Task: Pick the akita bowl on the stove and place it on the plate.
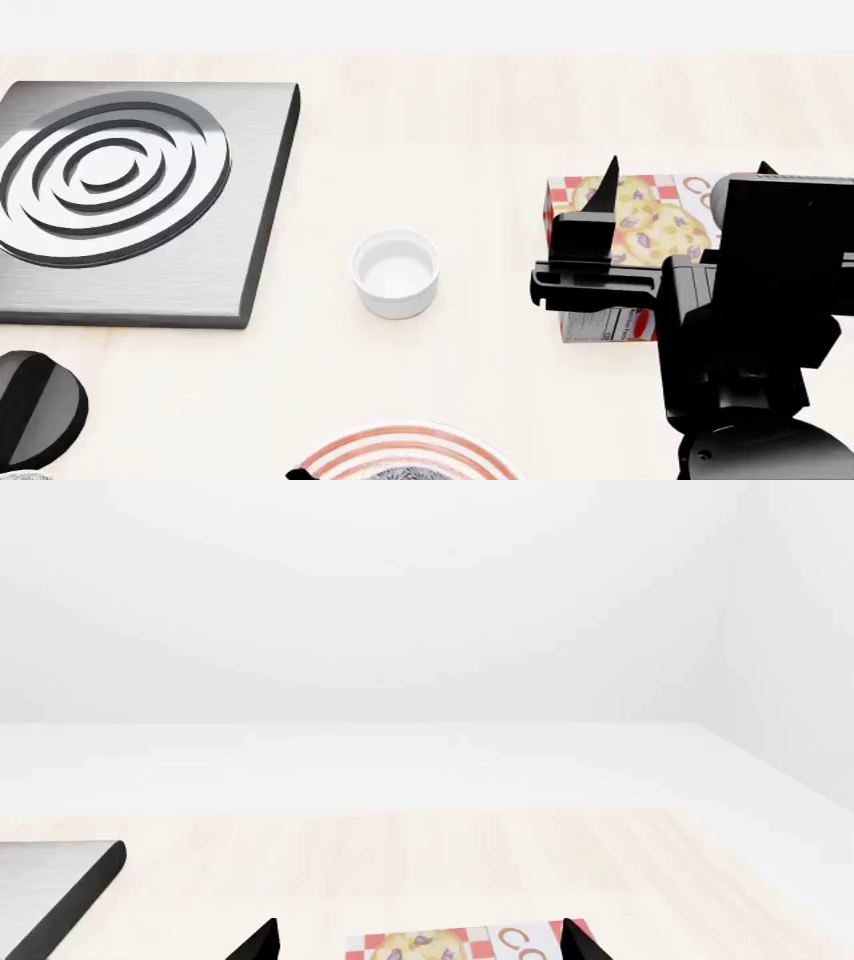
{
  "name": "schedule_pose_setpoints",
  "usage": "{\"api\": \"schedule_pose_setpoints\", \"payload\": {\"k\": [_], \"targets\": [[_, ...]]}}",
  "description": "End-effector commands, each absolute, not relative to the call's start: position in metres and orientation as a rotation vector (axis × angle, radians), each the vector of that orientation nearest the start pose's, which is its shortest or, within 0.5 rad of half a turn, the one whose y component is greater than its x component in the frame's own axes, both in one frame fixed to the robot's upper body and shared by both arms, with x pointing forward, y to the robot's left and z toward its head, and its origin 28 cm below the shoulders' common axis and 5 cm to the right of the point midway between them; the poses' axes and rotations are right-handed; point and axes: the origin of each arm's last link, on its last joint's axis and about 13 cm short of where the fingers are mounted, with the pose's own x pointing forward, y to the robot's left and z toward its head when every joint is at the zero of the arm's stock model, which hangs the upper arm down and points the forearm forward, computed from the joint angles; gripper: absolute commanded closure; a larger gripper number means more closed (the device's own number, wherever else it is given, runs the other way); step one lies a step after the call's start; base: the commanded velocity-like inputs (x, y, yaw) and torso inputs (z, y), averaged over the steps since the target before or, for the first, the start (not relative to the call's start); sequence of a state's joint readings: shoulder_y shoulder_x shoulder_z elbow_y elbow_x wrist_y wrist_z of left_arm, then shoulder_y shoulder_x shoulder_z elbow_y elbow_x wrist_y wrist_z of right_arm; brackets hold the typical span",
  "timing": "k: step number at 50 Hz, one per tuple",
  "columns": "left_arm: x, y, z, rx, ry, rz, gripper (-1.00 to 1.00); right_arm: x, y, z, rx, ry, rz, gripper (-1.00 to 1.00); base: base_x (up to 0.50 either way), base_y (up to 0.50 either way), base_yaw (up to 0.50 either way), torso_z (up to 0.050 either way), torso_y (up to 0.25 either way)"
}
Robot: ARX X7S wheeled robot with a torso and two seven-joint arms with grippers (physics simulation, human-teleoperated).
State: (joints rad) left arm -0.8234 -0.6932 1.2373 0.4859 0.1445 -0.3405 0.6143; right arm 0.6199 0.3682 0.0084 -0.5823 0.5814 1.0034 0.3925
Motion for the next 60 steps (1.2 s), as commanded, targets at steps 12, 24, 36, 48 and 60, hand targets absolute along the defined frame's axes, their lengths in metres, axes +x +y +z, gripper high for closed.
{"api": "schedule_pose_setpoints", "payload": {"k": [12, 24, 36, 48, 60], "targets": [[0.240, 0.181, 0.148, 1.243, -0.123, -1.393, 1.00, 0.259, -0.136, 0.217, -0.017, -0.148, -0.069, -1.00, 0.00, 0.00, 0.00, 0.000, 0.001], [0.235, 0.184, 0.152, 1.225, -0.125, -1.377, -1.00, 0.258, -0.136, 0.219, -0.015, -0.148, -0.071, -1.00, 0.00, 0.00, 0.00, 0.000, 0.000], [0.226, 0.186, 0.167, 1.171, -0.170, -1.362, -1.00, 0.258, -0.136, 0.218, -0.012, -0.147, -0.073, -1.00, 0.00, 0.00, 0.00, 0.000, 0.000], [0.221, 0.184, 0.183, 1.116, -0.235, -1.335, -1.00, 0.258, -0.135, 0.217, -0.012, -0.146, -0.071, -1.00, 0.00, 0.00, 0.00, 0.000, 0.000], [0.224, 0.180, 0.210, 0.942, -0.329, -1.254, -1.00, 0.258, -0.135, 0.217, -0.014, -0.145, -0.068, -1.00, 0.00, 0.00, 0.00, 0.000, 0.000]]}}
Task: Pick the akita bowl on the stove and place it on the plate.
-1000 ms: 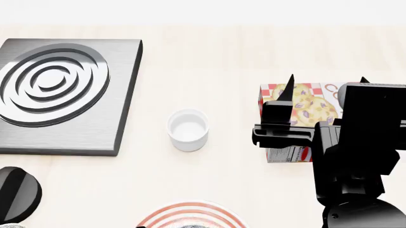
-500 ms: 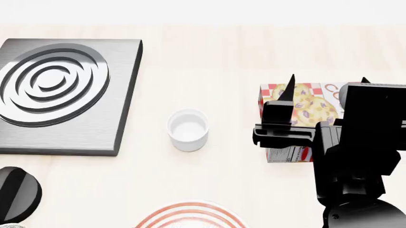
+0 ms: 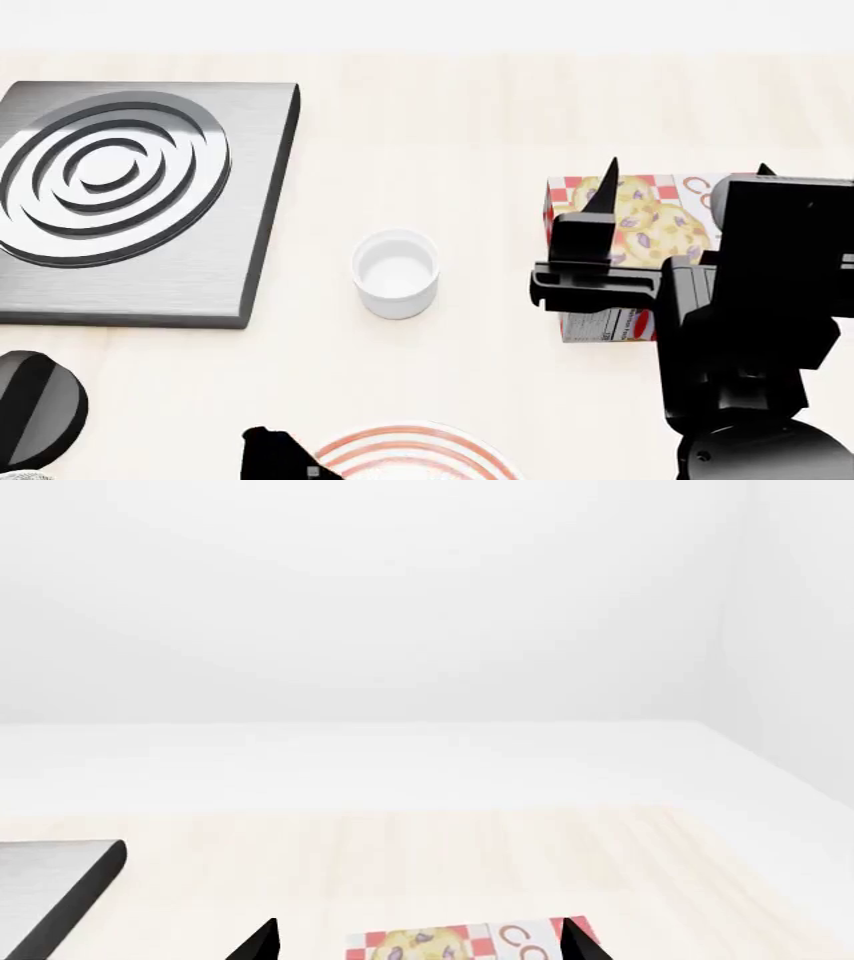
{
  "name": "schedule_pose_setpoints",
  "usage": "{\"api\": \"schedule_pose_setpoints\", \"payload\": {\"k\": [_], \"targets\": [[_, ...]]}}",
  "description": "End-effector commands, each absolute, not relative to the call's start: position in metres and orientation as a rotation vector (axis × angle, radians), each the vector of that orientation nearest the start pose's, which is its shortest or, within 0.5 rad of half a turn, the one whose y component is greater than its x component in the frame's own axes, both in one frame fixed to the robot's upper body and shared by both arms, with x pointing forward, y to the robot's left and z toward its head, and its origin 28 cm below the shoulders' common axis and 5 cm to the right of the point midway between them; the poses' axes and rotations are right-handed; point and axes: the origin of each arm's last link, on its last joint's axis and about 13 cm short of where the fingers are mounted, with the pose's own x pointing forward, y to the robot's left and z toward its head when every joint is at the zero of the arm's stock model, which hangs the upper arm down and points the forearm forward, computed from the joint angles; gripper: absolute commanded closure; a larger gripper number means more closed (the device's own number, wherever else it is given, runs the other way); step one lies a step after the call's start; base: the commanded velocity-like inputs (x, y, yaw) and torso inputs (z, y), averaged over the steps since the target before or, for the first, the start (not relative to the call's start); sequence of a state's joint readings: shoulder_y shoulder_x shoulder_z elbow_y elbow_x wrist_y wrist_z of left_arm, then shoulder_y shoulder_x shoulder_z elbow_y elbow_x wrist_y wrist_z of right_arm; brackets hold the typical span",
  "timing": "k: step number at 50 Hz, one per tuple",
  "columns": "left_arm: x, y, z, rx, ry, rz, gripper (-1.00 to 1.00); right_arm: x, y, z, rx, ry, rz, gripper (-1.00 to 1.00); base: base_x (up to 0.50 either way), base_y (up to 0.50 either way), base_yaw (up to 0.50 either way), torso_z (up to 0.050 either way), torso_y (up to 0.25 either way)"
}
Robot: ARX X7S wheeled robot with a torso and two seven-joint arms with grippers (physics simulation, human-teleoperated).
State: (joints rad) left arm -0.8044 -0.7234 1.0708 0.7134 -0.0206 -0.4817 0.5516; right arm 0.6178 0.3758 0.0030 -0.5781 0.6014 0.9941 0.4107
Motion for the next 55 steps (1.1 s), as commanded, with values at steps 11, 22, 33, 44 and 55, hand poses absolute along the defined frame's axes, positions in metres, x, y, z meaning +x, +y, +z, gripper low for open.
{"api": "schedule_pose_setpoints", "payload": {"k": [11, 22, 33, 44, 55], "targets": [[0.229, 0.183, 0.231, 0.783, -0.378, -1.170, -1.00, 0.257, -0.135, 0.219, -0.016, -0.145, -0.067, -1.00, 0.00, 0.00, 0.00, 0.000, 0.000], [0.233, 0.189, 0.247, 0.592, -0.416, -1.076, -1.00, 0.257, -0.135, 0.218, -0.015, -0.144, -0.065, -1.00, 0.00, 0.00, 0.00, 0.000, 0.000], [0.241, 0.197, 0.256, 0.423, -0.419, -0.963, -1.00, 0.258, -0.135, 0.217, -0.014, -0.144, -0.066, -1.00, 0.00, 0.00, 0.00, 0.000, 0.000], [0.251, 0.205, 0.260, 0.279, -0.399, -0.862, -1.00, 0.258, -0.135, 0.217, -0.014, -0.143, -0.065, -1.00, 0.00, 0.00, 0.00, 0.000, 0.000], [0.261, 0.213, 0.265, 0.153, -0.374, -0.743, -1.00, 0.259, -0.135, 0.217, -0.015, -0.143, -0.064, -1.00, 0.00, 0.00, 0.00, 0.000, 0.000]]}}
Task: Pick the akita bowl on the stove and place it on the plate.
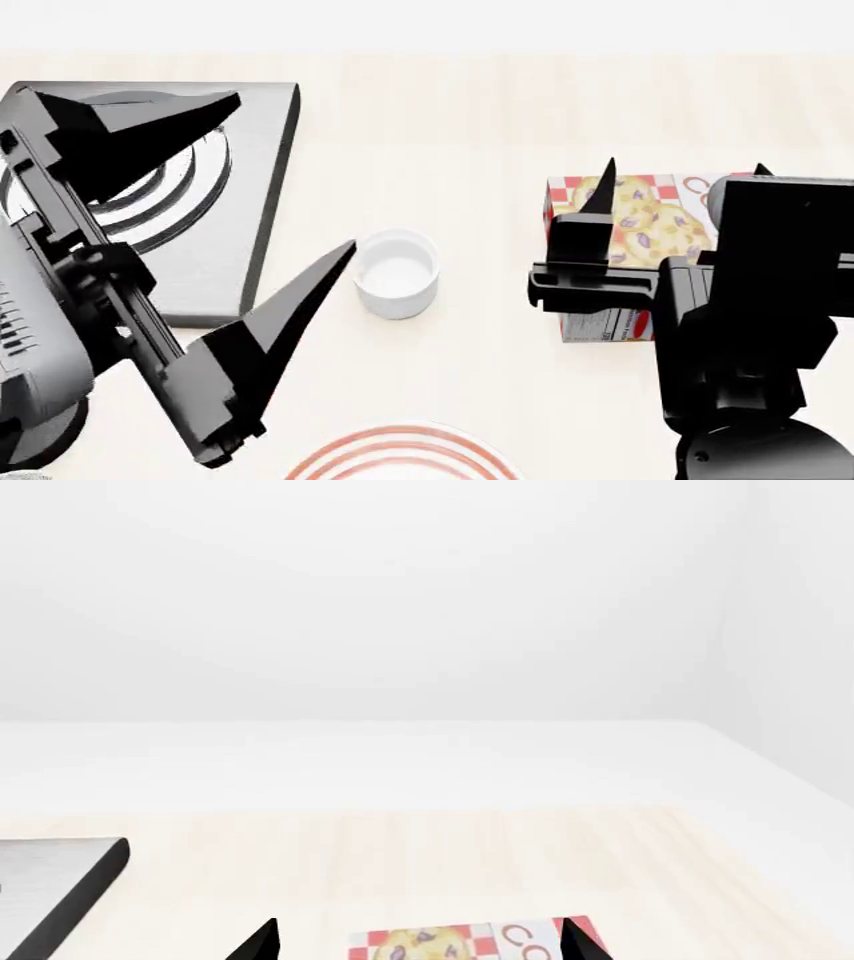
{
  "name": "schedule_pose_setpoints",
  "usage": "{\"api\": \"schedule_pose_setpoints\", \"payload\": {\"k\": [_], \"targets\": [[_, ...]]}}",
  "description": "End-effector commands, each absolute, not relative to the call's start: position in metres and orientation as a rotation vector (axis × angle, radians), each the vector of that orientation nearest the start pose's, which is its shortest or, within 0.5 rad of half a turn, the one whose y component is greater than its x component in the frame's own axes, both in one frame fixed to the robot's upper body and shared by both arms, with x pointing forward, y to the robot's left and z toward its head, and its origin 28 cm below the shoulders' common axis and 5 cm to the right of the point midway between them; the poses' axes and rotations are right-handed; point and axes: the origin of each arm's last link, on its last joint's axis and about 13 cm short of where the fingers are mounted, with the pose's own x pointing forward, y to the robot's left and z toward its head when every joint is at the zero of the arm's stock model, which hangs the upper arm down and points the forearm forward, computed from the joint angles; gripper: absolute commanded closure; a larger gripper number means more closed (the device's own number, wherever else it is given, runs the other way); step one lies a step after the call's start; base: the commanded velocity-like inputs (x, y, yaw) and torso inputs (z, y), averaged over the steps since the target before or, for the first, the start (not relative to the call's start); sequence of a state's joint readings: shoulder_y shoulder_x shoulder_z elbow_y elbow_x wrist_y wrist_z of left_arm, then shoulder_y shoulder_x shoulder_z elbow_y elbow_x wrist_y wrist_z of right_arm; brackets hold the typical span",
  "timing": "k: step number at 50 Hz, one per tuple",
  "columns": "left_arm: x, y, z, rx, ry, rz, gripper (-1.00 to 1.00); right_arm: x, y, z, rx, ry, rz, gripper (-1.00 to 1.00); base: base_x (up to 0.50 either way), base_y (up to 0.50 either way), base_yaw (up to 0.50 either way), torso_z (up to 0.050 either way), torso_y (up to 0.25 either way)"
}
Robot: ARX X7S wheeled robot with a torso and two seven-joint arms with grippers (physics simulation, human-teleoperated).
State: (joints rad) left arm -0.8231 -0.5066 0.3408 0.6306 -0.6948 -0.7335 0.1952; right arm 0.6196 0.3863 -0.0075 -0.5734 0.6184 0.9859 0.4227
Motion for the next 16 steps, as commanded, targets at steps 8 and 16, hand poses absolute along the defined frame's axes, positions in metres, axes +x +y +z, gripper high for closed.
{"api": "schedule_pose_setpoints", "payload": {"k": [8, 16], "targets": [[0.263, 0.220, 0.264, 0.105, -0.372, -0.688, -1.00, 0.259, -0.135, 0.217, -0.014, -0.141, -0.063, -1.00, 0.00, 0.00, 0.00, 0.000, 0.000], [0.264, 0.228, 0.266, 0.070, -0.378, -0.634, -1.00, 0.259, -0.135, 0.216, -0.013, -0.141, -0.063, -1.00, 0.00, 0.00, 0.00, 0.000, 0.000]]}}
